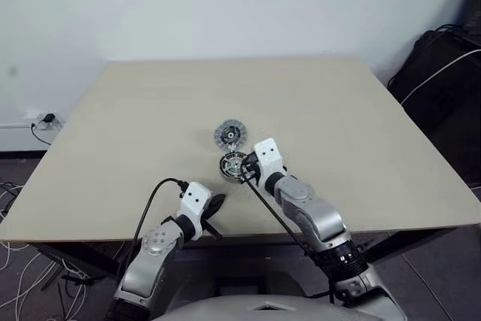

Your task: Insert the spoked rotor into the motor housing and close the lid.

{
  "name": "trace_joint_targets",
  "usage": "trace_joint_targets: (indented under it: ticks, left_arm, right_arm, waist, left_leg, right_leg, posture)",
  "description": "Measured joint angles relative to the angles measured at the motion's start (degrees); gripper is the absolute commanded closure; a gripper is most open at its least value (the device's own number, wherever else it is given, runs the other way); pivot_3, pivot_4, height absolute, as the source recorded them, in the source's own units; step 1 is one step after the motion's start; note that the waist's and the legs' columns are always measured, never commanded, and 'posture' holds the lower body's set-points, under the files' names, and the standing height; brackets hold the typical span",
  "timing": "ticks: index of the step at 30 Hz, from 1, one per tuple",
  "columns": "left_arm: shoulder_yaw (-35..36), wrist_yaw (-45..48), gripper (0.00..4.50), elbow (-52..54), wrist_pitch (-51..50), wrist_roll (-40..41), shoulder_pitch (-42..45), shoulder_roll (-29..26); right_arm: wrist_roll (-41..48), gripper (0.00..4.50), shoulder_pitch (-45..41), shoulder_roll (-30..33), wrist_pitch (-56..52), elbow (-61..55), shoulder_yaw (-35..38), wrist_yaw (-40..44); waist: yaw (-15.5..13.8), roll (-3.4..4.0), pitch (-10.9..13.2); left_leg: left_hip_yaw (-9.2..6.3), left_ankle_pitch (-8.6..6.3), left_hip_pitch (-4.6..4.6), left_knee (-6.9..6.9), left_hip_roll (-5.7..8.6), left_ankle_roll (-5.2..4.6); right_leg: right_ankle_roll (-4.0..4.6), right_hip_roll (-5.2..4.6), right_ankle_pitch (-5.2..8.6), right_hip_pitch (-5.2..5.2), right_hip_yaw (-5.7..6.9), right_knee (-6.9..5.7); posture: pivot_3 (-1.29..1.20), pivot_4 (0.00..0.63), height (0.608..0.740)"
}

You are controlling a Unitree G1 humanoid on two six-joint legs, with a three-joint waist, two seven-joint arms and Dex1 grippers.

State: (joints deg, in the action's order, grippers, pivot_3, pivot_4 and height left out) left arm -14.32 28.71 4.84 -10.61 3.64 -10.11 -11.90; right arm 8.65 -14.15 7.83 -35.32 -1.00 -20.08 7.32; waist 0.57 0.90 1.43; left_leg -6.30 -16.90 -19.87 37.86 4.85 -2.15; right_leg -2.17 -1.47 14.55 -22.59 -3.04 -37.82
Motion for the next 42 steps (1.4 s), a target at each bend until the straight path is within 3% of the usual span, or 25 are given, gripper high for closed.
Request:
trace_joint_targets:
  ticks: [12, 21, 27, 30, 36, 42]
  left_arm:
    - [-0.1, -0.9, 4.5, 0.0, 0.5, -0.1, -0.5, 0.6]
    - [-0.3, -1.3, 4.5, 0.0, 1.0, -0.1, -0.6, 1.3]
    - [-0.3, -1.4, 4.5, -0.1, 1.1, -0.1, -0.7, 1.5]
    - [-0.4, -1.4, 4.5, -0.2, 1.2, -0.1, -0.6, 1.8]
    - [-0.8, -1.4, 4.5, -1.7, 1.6, -0.1, -0.3, 2.8]
    - [-0.9, -1.6, 4.5, -2.4, 2.5, -0.2, 0.0, 3.0]
  right_arm:
    - [-6.2, 4.44, -10.8, -4.3, 4.1, 18.5, 0.3, 3.0]
    - [-7.9, 4.44, -12.2, -4.6, 2.5, 21.0, 0.3, 6.1]
    - [-10.6, 4.44, -12.2, 0.6, 2.7, 17.8, -2.6, 12.4]
    - [-12.9, 3.84, -12.7, 6.9, 2.8, 13.6, -6.7, 19.5]
    - [-16.7, 1.9, -18.1, 18.2, 4.1, 3.8, -15.1, 36.5]
    - [-20.1, 1.9, -21.2, 20.7, 5.5, 2.9, -21.9, 46.7]
  waist:
    - [0.1, 0.0, 0.0]
    - [0.1, 0.01, -0.1]
    - [0.1, -0.01, -0.2]
    - [0.1, -0.02, -0.1]
    - [0.1, -0.08, -0.1]
    - [-0.1, -0.17, 0.0]
  left_leg:
    - [-0.02, 0.0, 0.03, -0.05, 0.04, 0.01]
    - [-0.03, -0.01, 0.18, -0.05, 0.05, 0.0]
    - [-0.03, -0.01, 0.16, -0.03, 0.07, -0.01]
    - [-0.03, -0.02, 0.1, -0.02, 0.08, -0.02]
    - [-0.08, -0.02, 0.08, 0.0, 0.05, -0.02]
    - [-0.12, -0.02, 0.04, 0.03, 0.06, -0.02]
  right_leg:
    - [0.04, 0.01, -0.02, -0.02, 0.0, -0.02]
    - [0.05, 0.0, -0.02, 0.11, -0.01, -0.04]
    - [0.04, -0.01, -0.02, 0.11, 0.0, -0.02]
    - [0.04, -0.02, -0.01, 0.07, 0.02, -0.01]
    - [0.0, -0.02, 0.01, 0.08, 0.08, 0.02]
    - [0.02, -0.07, 0.0, 0.08, 0.13, 0.03]
  posture:
    - [0.0, 0.0, 0.74]
    - [0.0, 0.0, 0.74]
    - [0.0, 0.0, 0.74]
    - [0.0, 0.0, 0.74]
    - [0.0, 0.0, 0.74]
    - [0.0, 0.0, 0.74]
